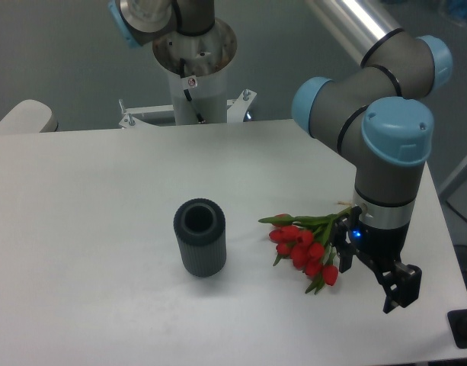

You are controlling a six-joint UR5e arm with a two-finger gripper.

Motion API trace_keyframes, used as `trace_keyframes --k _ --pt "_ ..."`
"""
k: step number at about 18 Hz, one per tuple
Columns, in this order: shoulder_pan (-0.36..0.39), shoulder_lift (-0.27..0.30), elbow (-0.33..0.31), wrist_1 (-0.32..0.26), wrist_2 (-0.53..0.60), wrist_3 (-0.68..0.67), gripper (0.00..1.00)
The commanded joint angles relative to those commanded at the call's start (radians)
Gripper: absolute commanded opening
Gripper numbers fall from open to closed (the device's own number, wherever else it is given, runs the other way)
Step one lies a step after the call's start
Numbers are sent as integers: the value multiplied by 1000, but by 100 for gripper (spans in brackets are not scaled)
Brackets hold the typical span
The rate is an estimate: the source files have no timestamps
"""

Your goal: Pick up the flowers from the table

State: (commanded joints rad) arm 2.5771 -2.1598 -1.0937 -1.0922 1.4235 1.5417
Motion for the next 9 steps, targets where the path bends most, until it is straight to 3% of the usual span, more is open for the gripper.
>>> trace_keyframes --k 5,9 --pt "2 9 -21 2 14 0 100" --pt "35 35 -74 2 37 -40 100"
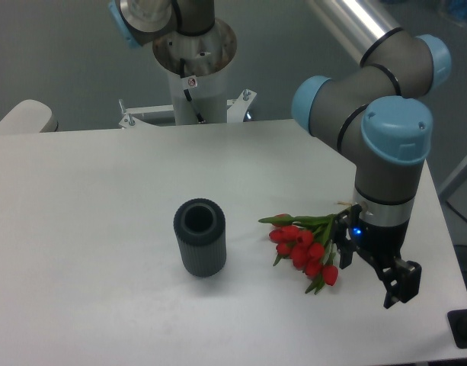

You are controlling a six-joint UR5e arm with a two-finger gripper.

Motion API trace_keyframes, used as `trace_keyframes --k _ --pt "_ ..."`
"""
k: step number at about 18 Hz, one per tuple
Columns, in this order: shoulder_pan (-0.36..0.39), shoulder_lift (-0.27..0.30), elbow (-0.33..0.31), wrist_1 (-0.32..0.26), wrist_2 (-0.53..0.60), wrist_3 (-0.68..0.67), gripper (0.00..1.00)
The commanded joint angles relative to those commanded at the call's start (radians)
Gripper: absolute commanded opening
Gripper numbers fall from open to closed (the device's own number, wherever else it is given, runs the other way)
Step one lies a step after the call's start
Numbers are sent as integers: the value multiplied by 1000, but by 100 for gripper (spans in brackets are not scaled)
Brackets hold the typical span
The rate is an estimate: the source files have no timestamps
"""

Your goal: Pick up the flowers from the table

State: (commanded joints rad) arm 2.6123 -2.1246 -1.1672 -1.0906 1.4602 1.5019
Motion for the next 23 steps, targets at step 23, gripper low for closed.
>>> trace_keyframes --k 23 --pt "110 46 -338 14 193 -144 100"
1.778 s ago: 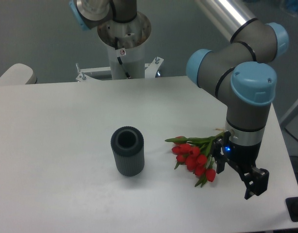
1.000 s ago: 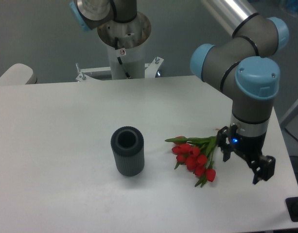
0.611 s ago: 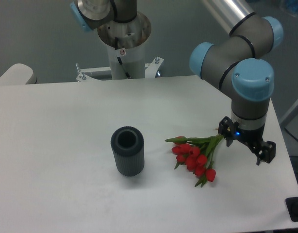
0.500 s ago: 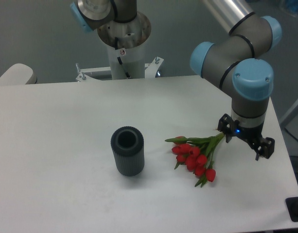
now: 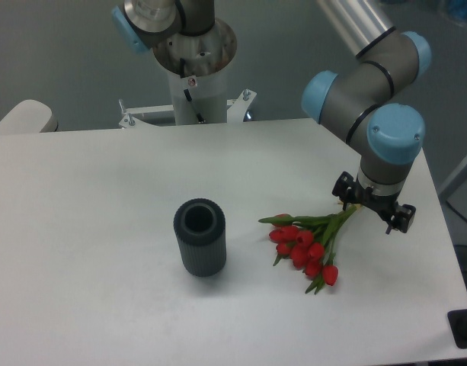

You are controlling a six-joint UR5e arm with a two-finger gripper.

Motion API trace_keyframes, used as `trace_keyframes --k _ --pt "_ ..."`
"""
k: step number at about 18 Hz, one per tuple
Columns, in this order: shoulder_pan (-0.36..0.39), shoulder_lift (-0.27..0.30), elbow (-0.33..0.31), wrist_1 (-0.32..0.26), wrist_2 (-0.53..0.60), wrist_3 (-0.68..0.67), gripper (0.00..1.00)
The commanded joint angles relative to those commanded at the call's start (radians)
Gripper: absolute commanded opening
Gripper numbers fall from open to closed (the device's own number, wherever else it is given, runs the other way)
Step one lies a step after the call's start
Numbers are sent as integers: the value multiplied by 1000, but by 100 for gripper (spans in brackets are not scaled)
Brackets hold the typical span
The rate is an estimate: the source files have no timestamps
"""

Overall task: Pick up the flowers from the table
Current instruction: 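Move the open gripper over the tulip stems and lower toward them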

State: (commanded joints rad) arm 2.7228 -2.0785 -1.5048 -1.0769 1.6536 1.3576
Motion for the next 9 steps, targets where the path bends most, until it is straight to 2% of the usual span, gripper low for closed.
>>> trace_keyframes --k 2,7,9 --pt "-2 0 -29 8 2 3 100" --pt "-8 5 -127 130 5 60 100" --pt "-8 5 -147 149 3 64 100"
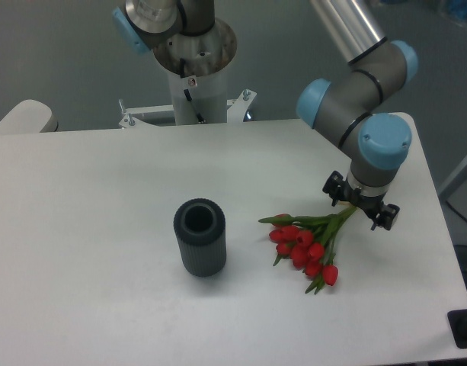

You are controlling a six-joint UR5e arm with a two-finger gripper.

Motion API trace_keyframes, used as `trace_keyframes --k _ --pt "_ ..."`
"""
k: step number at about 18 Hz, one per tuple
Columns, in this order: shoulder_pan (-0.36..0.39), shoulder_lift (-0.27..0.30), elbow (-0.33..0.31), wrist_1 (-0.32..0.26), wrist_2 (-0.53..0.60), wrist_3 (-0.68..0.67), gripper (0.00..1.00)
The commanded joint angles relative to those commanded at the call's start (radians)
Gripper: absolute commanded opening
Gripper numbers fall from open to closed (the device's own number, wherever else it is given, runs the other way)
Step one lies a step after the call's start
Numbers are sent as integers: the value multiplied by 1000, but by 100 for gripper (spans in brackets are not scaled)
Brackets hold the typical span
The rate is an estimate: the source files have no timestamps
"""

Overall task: Pick up the flowers from the table
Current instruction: 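Move the open gripper over the tulip stems and lower toward them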

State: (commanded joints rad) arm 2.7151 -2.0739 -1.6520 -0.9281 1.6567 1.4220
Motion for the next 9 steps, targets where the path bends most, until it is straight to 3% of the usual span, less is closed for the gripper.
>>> trace_keyframes --k 3,9 --pt "5 11 -46 15 -3 64 100" --pt "6 2 -89 87 -12 71 100"
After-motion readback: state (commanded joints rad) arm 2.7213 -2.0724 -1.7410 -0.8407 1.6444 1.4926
